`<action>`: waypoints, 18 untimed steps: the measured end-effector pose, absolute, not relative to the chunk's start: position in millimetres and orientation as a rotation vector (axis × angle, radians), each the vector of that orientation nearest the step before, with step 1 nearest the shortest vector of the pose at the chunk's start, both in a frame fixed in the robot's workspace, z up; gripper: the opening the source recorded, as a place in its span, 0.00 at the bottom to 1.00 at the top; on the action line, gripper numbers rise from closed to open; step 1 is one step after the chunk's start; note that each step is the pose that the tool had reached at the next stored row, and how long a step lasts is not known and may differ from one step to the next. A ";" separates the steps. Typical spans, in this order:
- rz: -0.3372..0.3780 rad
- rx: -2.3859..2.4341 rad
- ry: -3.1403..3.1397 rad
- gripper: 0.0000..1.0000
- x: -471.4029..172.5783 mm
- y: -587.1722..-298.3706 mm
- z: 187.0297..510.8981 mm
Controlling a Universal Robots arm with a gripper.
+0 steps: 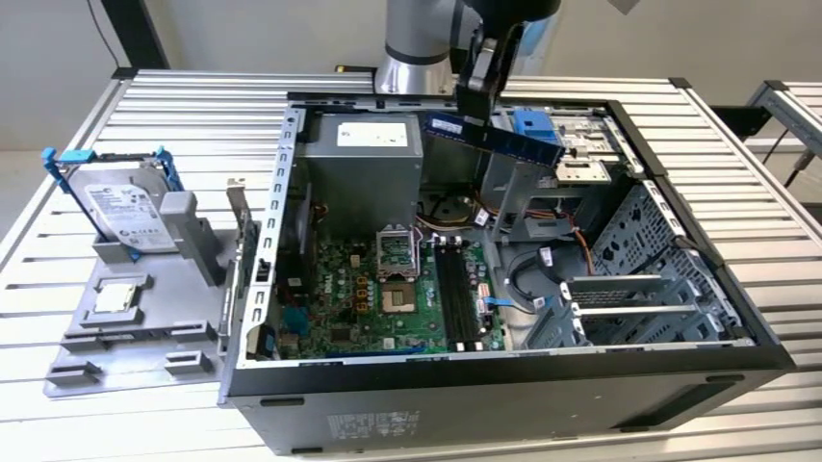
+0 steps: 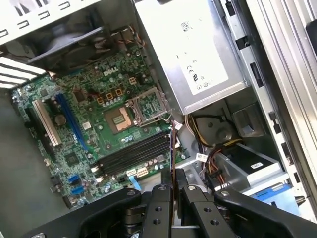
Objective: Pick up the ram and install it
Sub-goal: 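Insert the ram into the slot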
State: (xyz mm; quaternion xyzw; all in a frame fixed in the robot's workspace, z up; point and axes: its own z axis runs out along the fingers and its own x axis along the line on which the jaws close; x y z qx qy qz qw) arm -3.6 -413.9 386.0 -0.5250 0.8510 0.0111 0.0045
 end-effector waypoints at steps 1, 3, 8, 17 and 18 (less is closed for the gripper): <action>0.035 -1.627 2.677 0.00 -3.6 -413.9 386.0; 0.034 -1.588 2.700 0.00 -3.6 -413.9 385.9; 0.034 -1.468 2.765 0.00 -3.6 -413.9 385.4; 0.032 -1.244 2.871 0.00 -3.6 -413.9 384.1; 0.032 -1.220 2.882 0.00 -3.6 -413.9 384.0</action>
